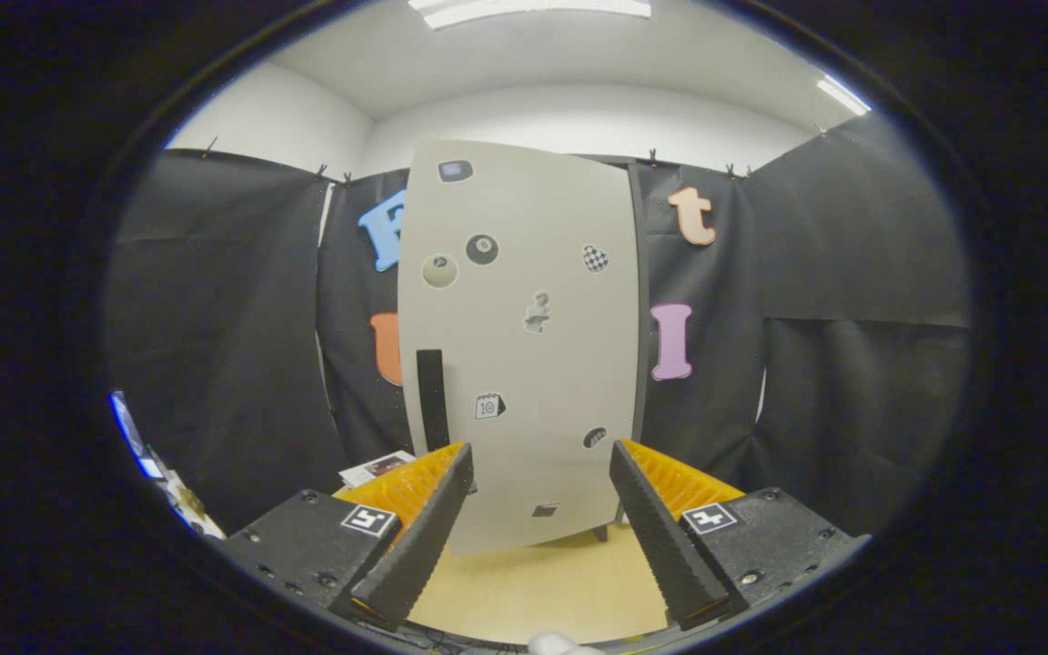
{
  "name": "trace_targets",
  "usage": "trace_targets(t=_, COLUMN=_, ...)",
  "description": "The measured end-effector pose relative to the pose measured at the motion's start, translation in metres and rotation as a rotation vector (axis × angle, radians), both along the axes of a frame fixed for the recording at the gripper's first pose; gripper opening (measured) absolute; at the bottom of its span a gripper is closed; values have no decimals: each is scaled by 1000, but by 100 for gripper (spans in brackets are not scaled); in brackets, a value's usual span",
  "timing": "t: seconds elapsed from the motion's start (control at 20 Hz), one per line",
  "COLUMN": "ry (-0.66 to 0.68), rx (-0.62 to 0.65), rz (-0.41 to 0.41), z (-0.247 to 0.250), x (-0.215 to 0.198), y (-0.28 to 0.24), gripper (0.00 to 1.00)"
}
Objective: Open the shoe cabinet door, grab the shoes and put them into the shoe cabinet, then close the shoe cabinet door.
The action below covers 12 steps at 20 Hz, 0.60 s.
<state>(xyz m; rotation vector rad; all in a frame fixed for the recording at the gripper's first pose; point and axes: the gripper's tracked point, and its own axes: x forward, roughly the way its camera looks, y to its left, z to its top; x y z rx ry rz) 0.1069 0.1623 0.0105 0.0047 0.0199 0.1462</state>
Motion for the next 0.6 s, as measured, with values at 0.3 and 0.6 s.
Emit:
trace_targets(t=0.3, ry=-9, rx=-32, rz=-84, z=0, x=-44, y=-28, gripper=99)
trace_targets(t=0.6, ry=14, rx=-18, rz=-105, z=-10, x=-59, y=-45, gripper=99)
